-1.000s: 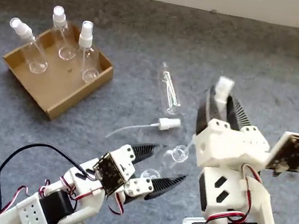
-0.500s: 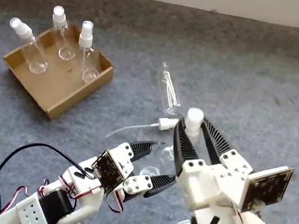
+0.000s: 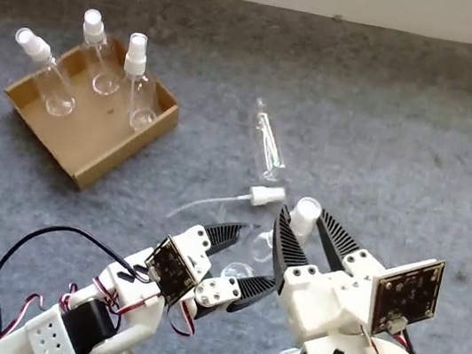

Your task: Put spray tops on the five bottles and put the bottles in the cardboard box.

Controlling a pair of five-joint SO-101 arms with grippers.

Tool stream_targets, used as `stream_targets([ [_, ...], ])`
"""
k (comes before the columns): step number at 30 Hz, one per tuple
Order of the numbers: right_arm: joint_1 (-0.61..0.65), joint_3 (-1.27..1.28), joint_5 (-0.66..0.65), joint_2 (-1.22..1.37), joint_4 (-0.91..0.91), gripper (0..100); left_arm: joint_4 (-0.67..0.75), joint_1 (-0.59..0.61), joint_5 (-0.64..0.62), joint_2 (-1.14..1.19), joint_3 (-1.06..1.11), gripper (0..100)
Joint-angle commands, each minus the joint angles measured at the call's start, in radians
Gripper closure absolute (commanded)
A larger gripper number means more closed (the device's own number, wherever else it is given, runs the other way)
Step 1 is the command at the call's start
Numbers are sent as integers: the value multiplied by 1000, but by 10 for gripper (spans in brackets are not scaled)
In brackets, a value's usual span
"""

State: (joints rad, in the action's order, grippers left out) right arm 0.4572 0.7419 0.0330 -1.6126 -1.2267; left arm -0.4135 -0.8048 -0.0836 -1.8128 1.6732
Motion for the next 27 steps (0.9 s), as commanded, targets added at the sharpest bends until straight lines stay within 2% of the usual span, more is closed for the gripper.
stream_targets([
  [1, 16, -65, -14, 1, -25, 857, 2, 18, 6, -7, 22, 885],
  [14, 16, -68, -14, 1, -25, 851, 2, 18, 6, -7, 22, 885],
  [18, 8, -73, -112, 1, -30, 851, 2, 18, 9, -7, 22, 885],
  [20, -41, -74, -157, 1, -25, 853, 5, 18, 8, -7, 22, 885],
  [24, -231, -74, -161, 1, 15, 861, 8, 18, 8, -7, 22, 885],
  [27, -311, -74, -161, 1, 54, 932, 8, 18, 8, -7, 22, 885],
])
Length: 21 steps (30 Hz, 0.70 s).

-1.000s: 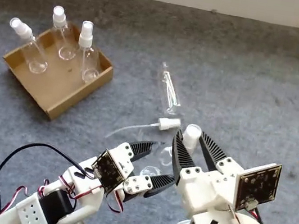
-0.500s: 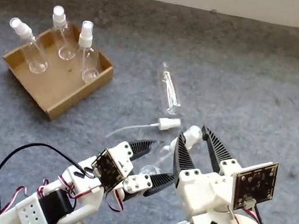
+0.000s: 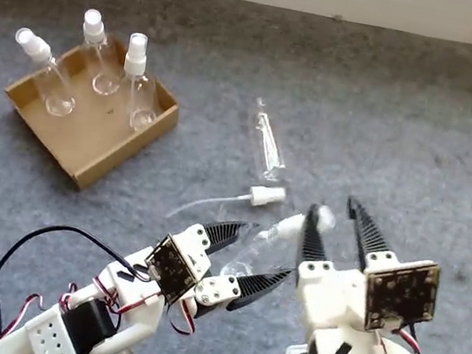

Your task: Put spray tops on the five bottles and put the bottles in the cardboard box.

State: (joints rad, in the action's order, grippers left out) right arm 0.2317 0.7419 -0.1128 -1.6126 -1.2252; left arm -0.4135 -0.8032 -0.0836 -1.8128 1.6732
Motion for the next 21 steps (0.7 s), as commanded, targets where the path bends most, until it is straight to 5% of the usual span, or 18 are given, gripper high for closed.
stream_targets([
  [1, -93, -74, -15, 1, 54, 956, 8, 16, 8, -7, 22, 885],
  [14, -88, -74, -14, 1, 59, 985, 6, 16, 8, -7, 22, 885],
  [21, 119, -74, -12, 8, 137, 985, 3, 16, 8, -7, 22, 885],
])
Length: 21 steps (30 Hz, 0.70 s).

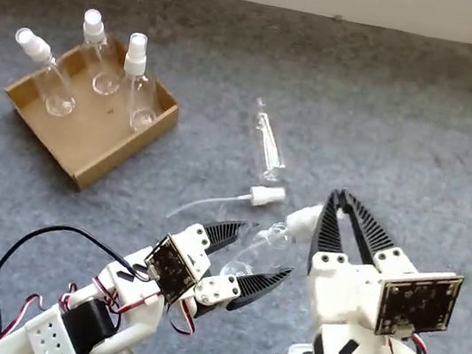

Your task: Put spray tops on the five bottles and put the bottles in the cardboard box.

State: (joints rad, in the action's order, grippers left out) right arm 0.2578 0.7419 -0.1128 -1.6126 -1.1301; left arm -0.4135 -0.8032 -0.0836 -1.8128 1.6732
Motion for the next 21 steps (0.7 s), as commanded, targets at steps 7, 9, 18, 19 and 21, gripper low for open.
stream_targets([
  [7, 206, -70, 69, 8, 36, 985, 2, 16, 8, -7, 22, 885],
  [9, 206, -76, 69, 7, 38, 985, 2, 16, 8, -7, 22, 885],
  [18, -4, -229, 69, 7, 42, 990, 9, 16, 11, -8, 22, 885],
  [19, -31, -219, 69, 7, 44, 990, 9, 16, 11, -8, 22, 885],
  [21, -77, -191, 69, 1, 45, 990, 9, 16, 12, -8, 22, 885],
])
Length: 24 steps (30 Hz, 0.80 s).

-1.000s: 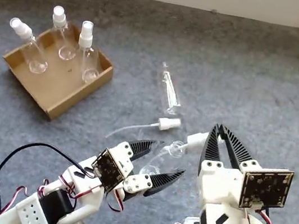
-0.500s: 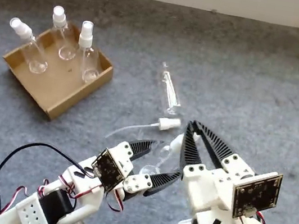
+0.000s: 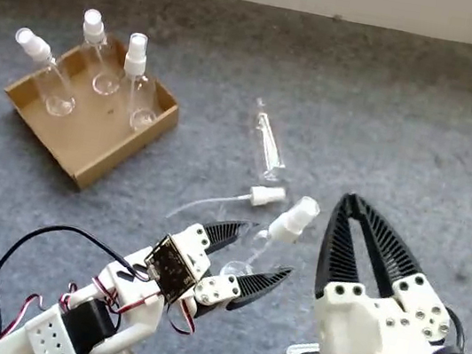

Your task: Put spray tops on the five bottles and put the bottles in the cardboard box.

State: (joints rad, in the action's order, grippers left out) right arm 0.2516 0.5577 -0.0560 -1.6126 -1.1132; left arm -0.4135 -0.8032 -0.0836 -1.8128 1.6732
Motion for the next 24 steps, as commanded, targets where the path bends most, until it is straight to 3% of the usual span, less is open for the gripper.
stream_targets([
  [1, -90, 7, 12, 1, 28, 990, 9, 16, 12, -8, 21, 885],
  [9, -208, 289, 12, 1, 197, 990, 41, 16, 12, -8, 22, 885],
  [17, -206, 555, 12, 1, 355, 990, 41, 16, 12, -8, 22, 885],
  [24, -119, 530, 12, -1, 352, 990, 41, 16, 12, -8, 22, 885],
])
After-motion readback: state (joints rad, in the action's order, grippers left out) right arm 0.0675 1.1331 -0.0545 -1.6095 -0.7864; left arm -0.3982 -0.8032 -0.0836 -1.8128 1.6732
